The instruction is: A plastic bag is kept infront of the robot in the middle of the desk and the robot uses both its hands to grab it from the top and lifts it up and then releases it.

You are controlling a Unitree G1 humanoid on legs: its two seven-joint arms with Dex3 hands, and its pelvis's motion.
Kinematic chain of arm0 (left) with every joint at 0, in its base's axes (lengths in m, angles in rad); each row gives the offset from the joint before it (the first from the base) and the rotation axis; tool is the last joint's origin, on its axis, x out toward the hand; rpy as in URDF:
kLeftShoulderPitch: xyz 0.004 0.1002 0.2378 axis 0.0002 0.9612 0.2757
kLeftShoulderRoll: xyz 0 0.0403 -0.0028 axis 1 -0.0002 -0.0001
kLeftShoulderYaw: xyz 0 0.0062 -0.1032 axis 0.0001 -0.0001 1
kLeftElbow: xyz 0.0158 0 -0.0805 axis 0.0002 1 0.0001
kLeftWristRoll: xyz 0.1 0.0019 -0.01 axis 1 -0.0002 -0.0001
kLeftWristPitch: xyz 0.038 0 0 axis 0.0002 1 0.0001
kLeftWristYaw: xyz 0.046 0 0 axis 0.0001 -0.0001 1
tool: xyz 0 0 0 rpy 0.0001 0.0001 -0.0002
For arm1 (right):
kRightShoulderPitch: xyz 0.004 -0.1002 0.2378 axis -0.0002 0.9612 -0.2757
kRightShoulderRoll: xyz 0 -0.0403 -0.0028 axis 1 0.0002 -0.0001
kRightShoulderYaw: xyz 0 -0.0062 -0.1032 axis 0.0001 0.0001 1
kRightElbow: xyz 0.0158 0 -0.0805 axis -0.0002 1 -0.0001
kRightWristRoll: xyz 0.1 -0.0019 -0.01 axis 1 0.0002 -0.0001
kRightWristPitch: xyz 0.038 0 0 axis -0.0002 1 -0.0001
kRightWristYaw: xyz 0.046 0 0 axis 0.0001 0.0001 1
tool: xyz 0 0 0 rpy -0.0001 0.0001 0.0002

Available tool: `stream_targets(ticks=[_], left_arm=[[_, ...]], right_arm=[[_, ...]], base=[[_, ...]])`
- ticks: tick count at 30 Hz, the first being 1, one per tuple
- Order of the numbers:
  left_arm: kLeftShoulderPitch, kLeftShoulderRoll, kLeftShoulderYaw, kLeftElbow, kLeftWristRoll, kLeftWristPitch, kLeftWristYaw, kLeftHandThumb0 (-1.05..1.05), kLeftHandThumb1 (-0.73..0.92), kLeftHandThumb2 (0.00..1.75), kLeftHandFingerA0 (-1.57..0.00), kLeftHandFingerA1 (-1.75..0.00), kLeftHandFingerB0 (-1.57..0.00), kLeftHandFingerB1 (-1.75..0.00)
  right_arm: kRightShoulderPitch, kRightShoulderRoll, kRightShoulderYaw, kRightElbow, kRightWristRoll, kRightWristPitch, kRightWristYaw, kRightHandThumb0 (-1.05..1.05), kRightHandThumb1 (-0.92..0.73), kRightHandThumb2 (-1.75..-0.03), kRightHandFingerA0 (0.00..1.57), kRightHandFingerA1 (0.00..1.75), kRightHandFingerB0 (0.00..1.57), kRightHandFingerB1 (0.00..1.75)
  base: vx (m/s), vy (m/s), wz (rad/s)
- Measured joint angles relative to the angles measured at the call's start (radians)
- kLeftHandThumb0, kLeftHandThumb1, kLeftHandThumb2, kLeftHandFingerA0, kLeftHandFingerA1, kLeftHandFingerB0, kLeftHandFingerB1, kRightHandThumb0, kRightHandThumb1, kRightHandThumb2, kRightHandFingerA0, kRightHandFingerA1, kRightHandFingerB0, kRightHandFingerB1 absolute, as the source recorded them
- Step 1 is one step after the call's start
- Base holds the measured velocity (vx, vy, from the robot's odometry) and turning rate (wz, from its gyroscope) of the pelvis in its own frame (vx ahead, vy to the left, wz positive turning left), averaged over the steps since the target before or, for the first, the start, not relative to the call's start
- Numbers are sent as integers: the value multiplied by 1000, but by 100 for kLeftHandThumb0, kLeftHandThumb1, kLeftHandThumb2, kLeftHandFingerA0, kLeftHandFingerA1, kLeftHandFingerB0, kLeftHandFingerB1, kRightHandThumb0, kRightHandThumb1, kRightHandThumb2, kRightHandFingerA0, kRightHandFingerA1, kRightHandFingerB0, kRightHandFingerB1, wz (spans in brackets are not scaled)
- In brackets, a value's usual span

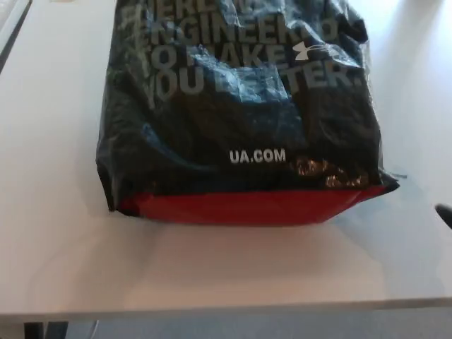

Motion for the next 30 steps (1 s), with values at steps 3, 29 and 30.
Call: stream_targets(ticks=[3, 29, 30], left_arm=[[58, 41, 56, 139, 3, -26, 35, -54, 37, 72, -3, -17, 0, -22], [544, -544, -128, 487, -239, -375, -84, -81, 76, 100, -10, -46, -3, -22], [556, -559, -140, 515, -240, -382, -92, -80, 92, 73, -10, -35, -8, -23]], right_arm=[[34, -12, -35, 46, 16, -28, 7, -85, -52, -81, 5, 9, 0, 0], [716, 152, 195, 234, -106, -416, -72, -81, -69, -101, 7, 26, 6, 13], [724, 163, 222, 277, -118, -430, -81, -82, -71, -103, 8, 25, 7, 13]], base=[[0, 0, 0], [0, 0, 0], [0, 0, 0]])
